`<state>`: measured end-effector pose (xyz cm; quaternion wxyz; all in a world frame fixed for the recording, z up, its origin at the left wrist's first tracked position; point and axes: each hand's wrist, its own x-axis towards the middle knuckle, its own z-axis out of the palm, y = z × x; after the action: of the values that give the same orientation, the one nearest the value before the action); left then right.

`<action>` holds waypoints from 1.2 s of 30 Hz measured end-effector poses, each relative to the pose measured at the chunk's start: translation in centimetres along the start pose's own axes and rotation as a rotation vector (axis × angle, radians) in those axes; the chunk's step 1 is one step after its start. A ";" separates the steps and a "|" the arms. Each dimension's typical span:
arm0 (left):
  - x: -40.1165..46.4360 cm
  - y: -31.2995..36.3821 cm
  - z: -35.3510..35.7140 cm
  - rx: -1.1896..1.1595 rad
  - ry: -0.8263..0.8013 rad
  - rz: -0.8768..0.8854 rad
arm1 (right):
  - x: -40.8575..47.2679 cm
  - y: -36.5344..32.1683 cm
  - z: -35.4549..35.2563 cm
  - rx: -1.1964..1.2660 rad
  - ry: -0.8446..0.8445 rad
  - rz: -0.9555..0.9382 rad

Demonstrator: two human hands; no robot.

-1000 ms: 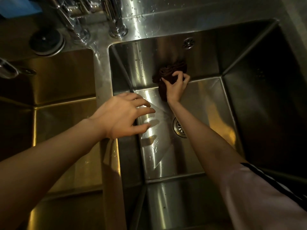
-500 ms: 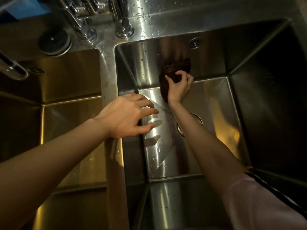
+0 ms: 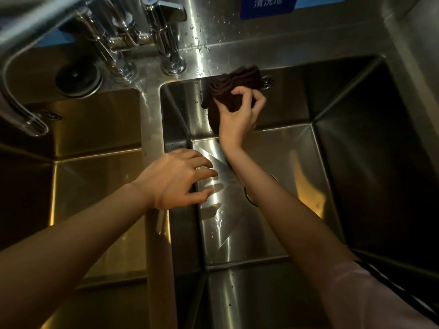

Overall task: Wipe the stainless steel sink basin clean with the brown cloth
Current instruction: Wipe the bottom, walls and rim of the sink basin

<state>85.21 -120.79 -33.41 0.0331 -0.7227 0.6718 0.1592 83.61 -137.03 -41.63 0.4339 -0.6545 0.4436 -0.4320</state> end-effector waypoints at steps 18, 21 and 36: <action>-0.1 -0.4 0.5 0.015 0.090 0.051 | -2.5 13.1 3.5 -0.315 -0.171 0.282; -0.2 -0.3 0.5 0.003 0.104 0.039 | -2.5 11.4 3.0 -0.265 -0.125 0.211; -0.2 0.0 0.2 -0.055 0.090 0.031 | -1.0 -1.3 1.4 -0.058 0.061 -0.122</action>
<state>85.14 -120.52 -33.53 -0.0196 -0.7191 0.6792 0.1454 84.98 -135.50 -40.97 0.3739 -0.6792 0.4281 -0.4644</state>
